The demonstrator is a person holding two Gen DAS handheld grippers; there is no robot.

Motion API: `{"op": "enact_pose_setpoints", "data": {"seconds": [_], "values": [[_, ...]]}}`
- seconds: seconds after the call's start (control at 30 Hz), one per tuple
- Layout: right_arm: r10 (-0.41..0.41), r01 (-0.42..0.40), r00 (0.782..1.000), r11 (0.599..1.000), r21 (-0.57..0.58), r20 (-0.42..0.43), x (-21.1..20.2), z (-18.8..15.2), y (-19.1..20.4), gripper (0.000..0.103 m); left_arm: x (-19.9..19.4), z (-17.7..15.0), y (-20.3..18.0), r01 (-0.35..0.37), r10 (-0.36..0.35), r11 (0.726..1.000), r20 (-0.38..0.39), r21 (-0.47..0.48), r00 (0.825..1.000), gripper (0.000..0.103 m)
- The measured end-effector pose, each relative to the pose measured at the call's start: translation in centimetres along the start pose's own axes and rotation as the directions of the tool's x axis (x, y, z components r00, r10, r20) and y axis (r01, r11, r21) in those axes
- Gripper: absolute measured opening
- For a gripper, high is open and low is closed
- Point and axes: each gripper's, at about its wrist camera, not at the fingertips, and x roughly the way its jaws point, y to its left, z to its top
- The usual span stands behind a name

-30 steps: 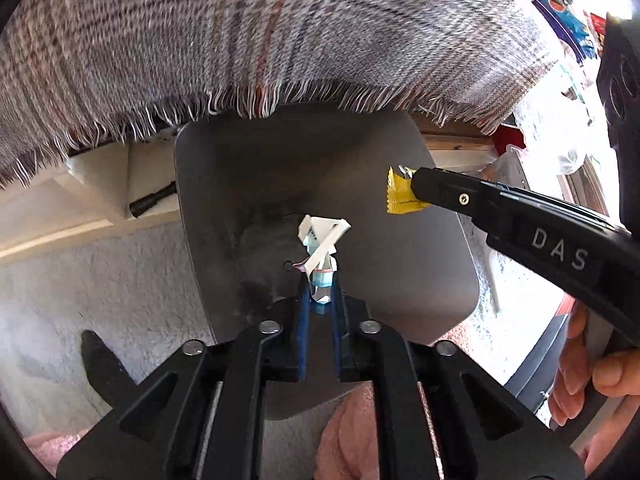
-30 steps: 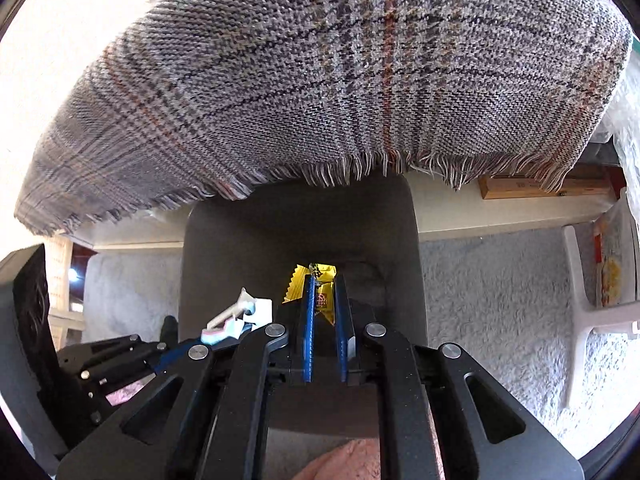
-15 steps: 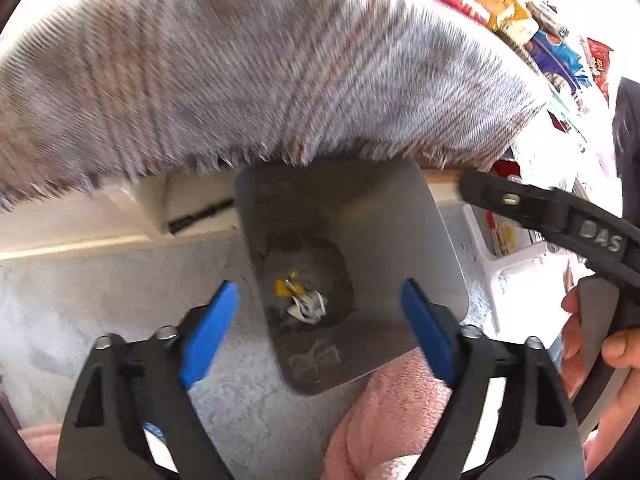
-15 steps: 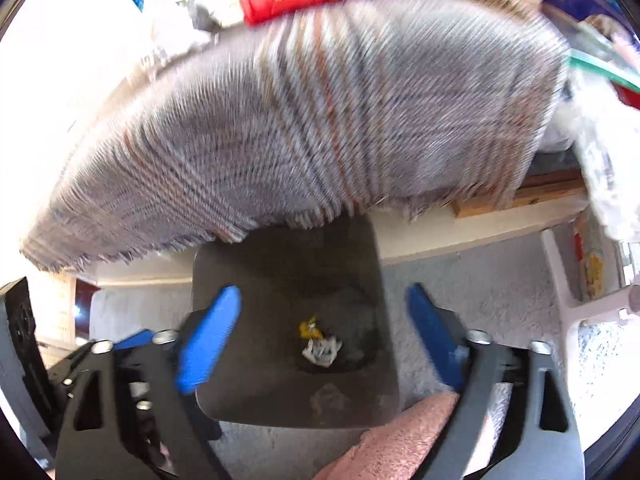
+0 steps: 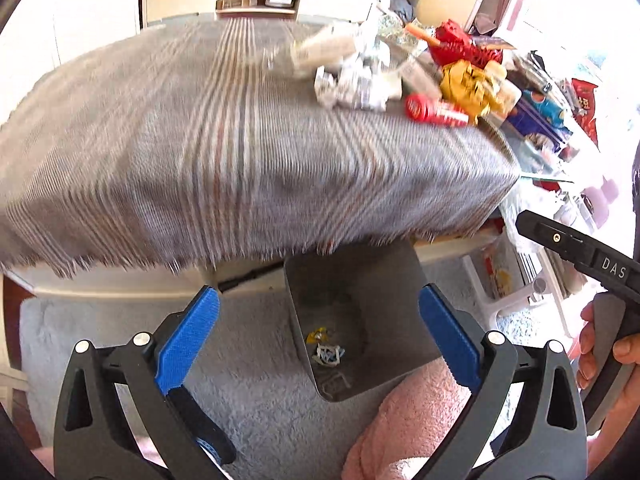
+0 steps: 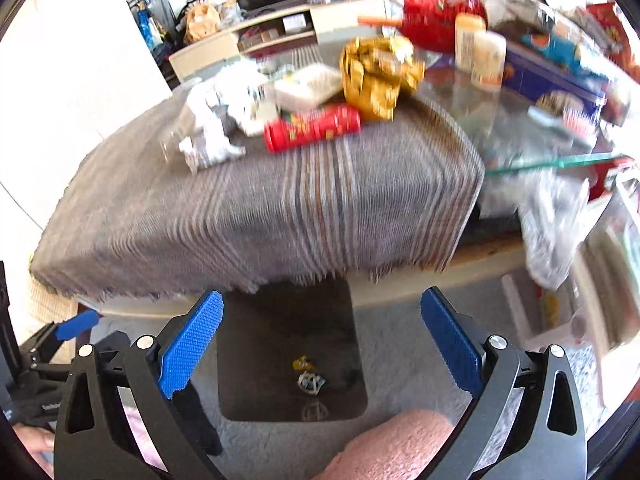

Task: Collect trash
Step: 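Grasp the gold foil bag with right gripper while left grasps striped paper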

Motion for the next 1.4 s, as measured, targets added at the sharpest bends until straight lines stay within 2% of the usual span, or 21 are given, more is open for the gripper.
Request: {"op": "enact_pose_setpoints", "data": {"seconds": [0.23,0.5,0.53,0.67,0.8,0.97,1.27,1.33,1.4], "values": [[-0.045,0.046,0.996,0.999,-0.013,0.08,-1.4,4.0,0.2,0.1,-1.4,4.6,-0.7,0.002,-0.003,1.0,0.052,0.019,0.999,0.095],[-0.081,0.079,0.989,0.997,0.019,0.12,-0.6,8.9,-1.5,0.1,1.2,9.8,-2.0,0.005,-0.006,1.0,0.072,0.019,0.997,0.094],[-0.085,0.082,0.989,0.996,0.026,0.123,-0.4,9.5,-1.9,0.1,1.7,10.3,-2.2,0.009,-0.01,1.0,0.067,0.021,0.998,0.093],[-0.104,0.099,0.986,0.994,0.043,0.128,0.9,11.2,-3.2,0.1,4.2,12.3,-2.7,0.024,-0.024,1.0,0.053,0.011,0.998,0.074],[-0.134,0.128,0.981,0.99,0.056,0.14,2.3,13.1,-4.4,0.1,6.5,13.9,-3.6,0.016,-0.017,1.0,0.04,0.014,0.999,0.072],[-0.163,0.156,0.976,0.986,0.056,0.146,4.4,15.4,-5.3,0.1,8.3,15.2,-4.3,-0.004,0.003,1.0,0.042,0.028,0.999,0.072],[-0.142,0.14,0.984,0.99,0.025,0.109,8.6,17.8,-4.9,0.1,11.0,16.0,-4.5,-0.017,0.016,0.999,0.018,0.034,1.0,0.072],[-0.145,0.143,0.985,0.989,0.02,0.091,9.5,17.8,-4.8,0.1,11.3,16.1,-4.5,-0.023,0.022,0.999,0.022,0.038,1.0,0.069],[-0.131,0.13,0.987,0.991,0.021,0.09,9.9,17.7,-4.8,0.098,11.5,16.1,-4.4,-0.022,0.021,0.999,0.026,0.041,0.999,0.062]]}}
